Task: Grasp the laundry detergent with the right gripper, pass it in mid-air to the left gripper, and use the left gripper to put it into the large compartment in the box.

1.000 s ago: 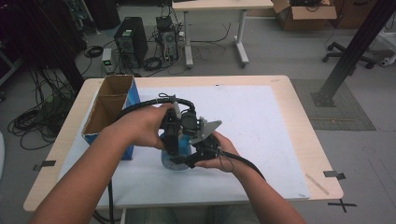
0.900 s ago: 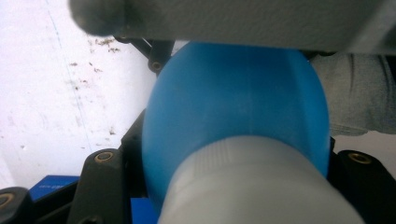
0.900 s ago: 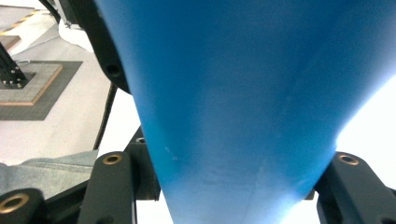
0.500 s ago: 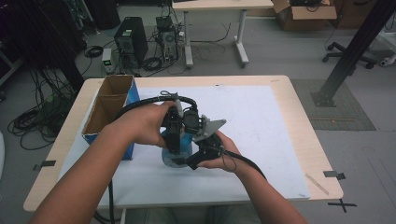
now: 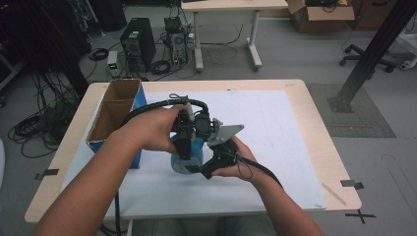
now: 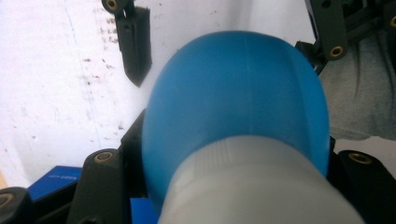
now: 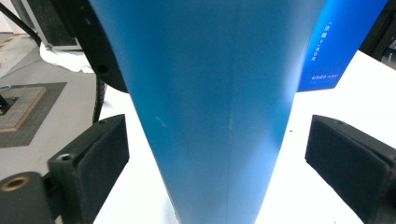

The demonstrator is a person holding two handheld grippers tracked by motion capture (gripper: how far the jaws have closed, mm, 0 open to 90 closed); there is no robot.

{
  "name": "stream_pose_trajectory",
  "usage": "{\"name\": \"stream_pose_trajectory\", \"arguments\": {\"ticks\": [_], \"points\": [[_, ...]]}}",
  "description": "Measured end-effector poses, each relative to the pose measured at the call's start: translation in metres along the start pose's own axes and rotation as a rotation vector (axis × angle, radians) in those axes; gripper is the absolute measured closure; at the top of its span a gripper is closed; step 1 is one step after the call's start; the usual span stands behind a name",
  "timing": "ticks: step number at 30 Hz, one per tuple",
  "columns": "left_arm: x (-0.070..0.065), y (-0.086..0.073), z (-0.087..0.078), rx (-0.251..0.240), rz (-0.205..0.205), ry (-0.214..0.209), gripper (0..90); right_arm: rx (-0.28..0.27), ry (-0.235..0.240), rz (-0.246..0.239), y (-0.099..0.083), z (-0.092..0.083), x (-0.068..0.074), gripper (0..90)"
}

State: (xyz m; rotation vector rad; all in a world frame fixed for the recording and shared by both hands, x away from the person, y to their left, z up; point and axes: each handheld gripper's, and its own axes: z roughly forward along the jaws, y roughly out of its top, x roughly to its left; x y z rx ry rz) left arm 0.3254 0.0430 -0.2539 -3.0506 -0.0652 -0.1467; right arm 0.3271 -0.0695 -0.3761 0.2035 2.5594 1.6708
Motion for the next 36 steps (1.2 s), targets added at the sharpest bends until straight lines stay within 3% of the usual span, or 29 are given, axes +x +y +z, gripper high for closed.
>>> {"name": "stream_pose_trajectory", "arguments": {"ticks": [5,7,14,23,36], "points": [[0.003,-0.001,0.0,-0.002,-0.021,-0.012,39.5,-0.002,0.018,0.008,-0.001,-0.006,-0.001,1.1],[0.005,-0.002,-0.001,-0.003,-0.04,-0.013,39.5,0.003,0.023,-0.013,-0.003,-0.011,-0.002,0.9],[0.013,-0.007,-0.005,0.01,-0.134,-0.036,39.4,0.02,-0.005,-0.026,-0.005,-0.031,-0.006,0.4],[0.021,-0.013,-0.014,0.003,-0.281,-0.04,39.4,0.028,-0.055,-0.023,-0.002,-0.059,-0.014,0.5],[0.039,-0.033,-0.036,-0.045,-0.564,-0.081,39.2,0.079,-0.116,-0.018,-0.006,-0.083,-0.023,0.6]]}}
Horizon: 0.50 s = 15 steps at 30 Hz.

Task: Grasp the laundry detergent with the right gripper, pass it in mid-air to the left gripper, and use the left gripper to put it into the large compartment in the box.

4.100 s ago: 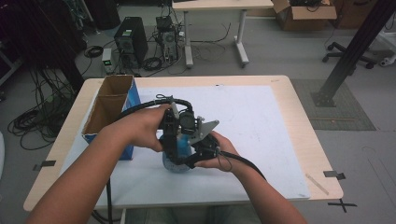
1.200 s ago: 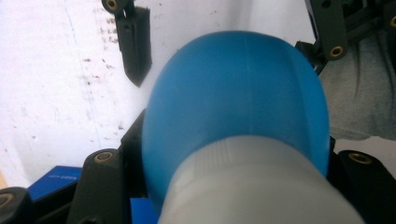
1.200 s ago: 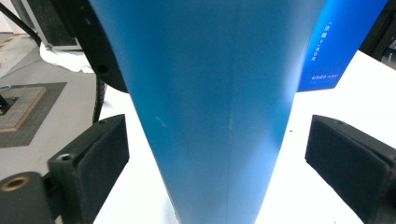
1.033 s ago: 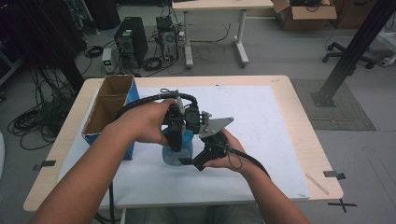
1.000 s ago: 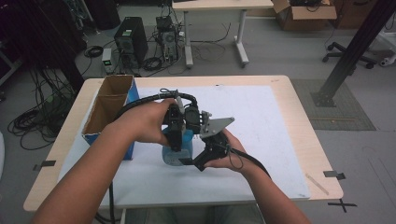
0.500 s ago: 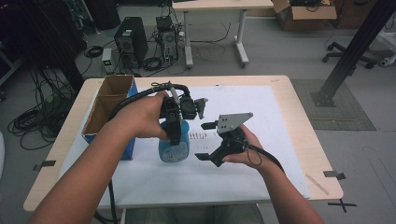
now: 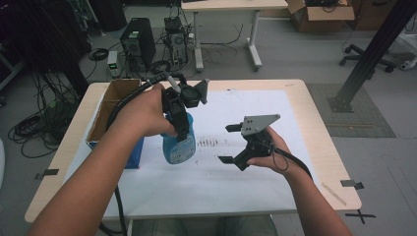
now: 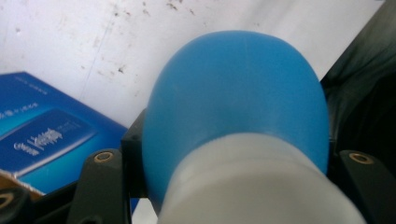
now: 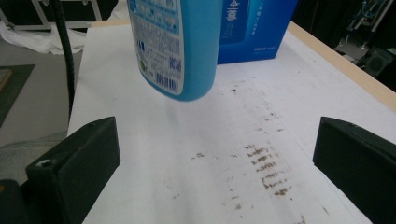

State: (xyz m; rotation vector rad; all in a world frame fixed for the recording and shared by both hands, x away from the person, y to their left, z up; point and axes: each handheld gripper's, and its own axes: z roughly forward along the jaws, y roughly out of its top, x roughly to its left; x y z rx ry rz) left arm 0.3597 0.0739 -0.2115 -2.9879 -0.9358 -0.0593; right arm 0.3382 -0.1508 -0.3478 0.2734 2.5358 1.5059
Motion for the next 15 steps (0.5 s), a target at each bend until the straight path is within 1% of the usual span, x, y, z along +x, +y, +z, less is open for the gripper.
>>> {"name": "stream_pose_trajectory", "arguments": {"ticks": [1,8,11,12,13,14,15], "points": [[0.002,-0.001,-0.002,-0.003,-0.008,0.0,39.2,0.002,-0.004,0.002,0.0,-0.002,-0.001,0.6],[0.018,-0.008,-0.018,-0.022,-0.122,0.01,39.2,0.002,-0.027,0.011,-0.001,-0.014,-0.006,0.6],[0.023,-0.01,-0.024,-0.03,-0.149,0.005,39.2,0.004,-0.038,0.01,-0.002,-0.018,-0.01,0.6],[0.028,-0.012,-0.028,-0.035,-0.177,-0.002,39.2,0.005,-0.039,0.011,-0.002,-0.018,-0.01,0.6],[0.029,-0.013,-0.029,-0.031,-0.177,-0.001,39.2,0.008,-0.046,0.011,-0.003,-0.02,-0.012,0.6],[0.031,-0.014,-0.032,-0.037,-0.195,0.0,39.2,0.008,-0.047,0.013,-0.004,-0.02,-0.012,0.6],[0.032,-0.014,-0.033,-0.037,-0.205,0.001,39.2,0.009,-0.049,0.017,-0.005,-0.021,-0.013,0.6]]}}
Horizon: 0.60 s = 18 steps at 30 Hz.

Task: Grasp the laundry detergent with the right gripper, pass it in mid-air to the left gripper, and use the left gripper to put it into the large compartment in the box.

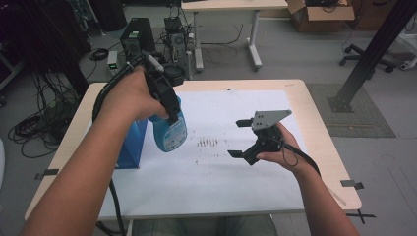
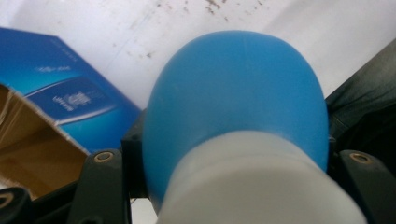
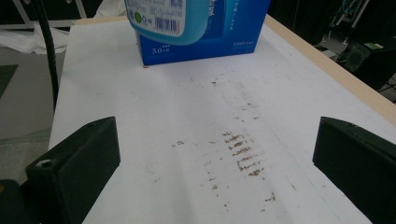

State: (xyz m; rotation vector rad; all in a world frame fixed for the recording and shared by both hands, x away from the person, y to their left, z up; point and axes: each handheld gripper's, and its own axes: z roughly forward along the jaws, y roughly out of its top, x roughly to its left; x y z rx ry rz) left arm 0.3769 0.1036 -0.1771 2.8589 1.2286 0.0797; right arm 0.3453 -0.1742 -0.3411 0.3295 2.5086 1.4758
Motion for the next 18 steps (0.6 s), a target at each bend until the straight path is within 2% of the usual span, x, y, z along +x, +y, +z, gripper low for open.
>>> {"name": "stream_pose_trajectory", "arguments": {"ticks": [3,5,8,13,18], "points": [[0.006,-0.002,-0.007,0.007,-0.027,0.011,39.1,0.009,-0.007,0.004,-0.002,-0.001,-0.002,0.6],[0.01,-0.003,-0.012,-0.006,-0.064,0.016,39.1,0.015,-0.009,0.007,-0.004,-0.001,-0.004,0.6],[0.015,-0.006,-0.018,-0.012,-0.092,0.019,39.1,0.018,-0.014,0.011,-0.005,-0.001,-0.006,0.6],[0.024,-0.011,-0.032,-0.021,-0.127,0.02,39.1,0.025,-0.022,0.018,-0.005,-0.003,-0.012,0.6],[0.034,-0.016,-0.044,-0.027,-0.163,0.017,39.1,0.051,-0.041,0.005,-0.001,-0.007,-0.019,0.6]]}}
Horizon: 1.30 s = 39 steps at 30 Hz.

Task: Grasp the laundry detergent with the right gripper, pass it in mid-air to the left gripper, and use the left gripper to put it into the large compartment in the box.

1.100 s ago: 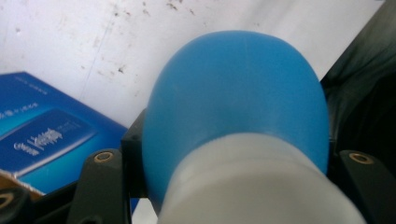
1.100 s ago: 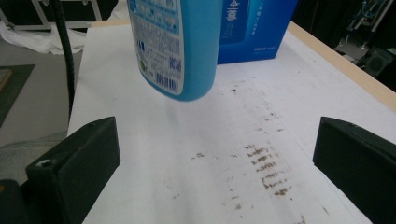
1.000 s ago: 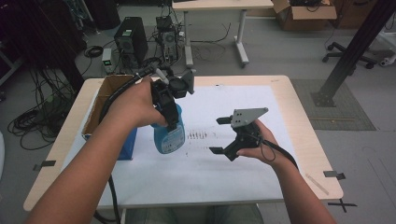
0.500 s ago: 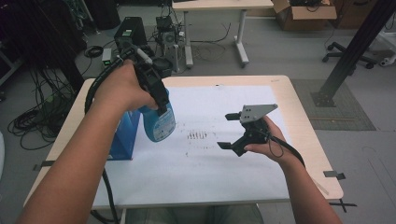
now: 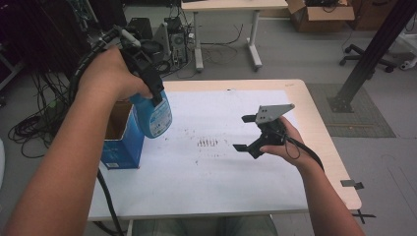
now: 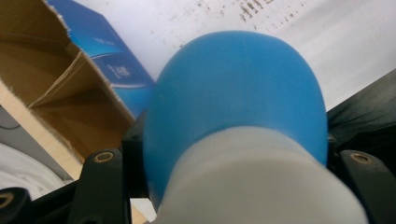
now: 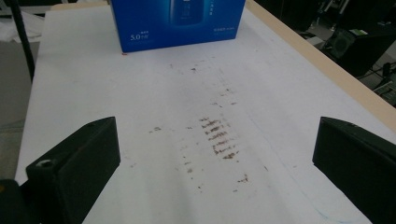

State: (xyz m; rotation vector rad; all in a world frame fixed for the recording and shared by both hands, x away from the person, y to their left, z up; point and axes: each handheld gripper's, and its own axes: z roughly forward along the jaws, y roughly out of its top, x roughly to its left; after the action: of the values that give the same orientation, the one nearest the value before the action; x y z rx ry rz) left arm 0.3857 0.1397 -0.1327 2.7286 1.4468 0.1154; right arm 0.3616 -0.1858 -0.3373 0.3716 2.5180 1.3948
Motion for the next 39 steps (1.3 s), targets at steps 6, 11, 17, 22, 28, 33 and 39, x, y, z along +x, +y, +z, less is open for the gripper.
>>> {"name": "stream_pose_trajectory", "arguments": {"ticks": [6,11,17,22,28,33,39], "points": [[0.012,-0.006,-0.012,-0.012,-0.05,0.004,39.0,0.046,-0.01,-0.023,0.01,-0.006,-0.01,0.7],[0.021,-0.012,-0.023,-0.025,-0.097,0.013,39.0,0.109,-0.012,-0.03,0.019,-0.011,-0.018,0.8],[0.035,-0.02,-0.032,-0.029,-0.138,0.017,39.0,0.209,0.005,-0.025,0.03,-0.013,-0.027,1.3],[0.046,-0.026,-0.038,-0.033,-0.18,0.015,39.0,0.3,0.031,-0.023,0.037,-0.013,-0.031,1.7],[0.058,-0.031,-0.04,-0.029,-0.227,0.015,39.0,0.377,0.047,-0.021,0.041,-0.012,-0.036,2.2],[0.069,-0.036,-0.04,-0.026,-0.266,0.02,39.0,0.394,0.059,-0.012,0.043,-0.015,-0.039,2.1],[0.08,-0.041,-0.036,-0.009,-0.314,0.035,39.0,0.434,0.072,-0.013,0.046,-0.018,-0.041,2.3]]}}
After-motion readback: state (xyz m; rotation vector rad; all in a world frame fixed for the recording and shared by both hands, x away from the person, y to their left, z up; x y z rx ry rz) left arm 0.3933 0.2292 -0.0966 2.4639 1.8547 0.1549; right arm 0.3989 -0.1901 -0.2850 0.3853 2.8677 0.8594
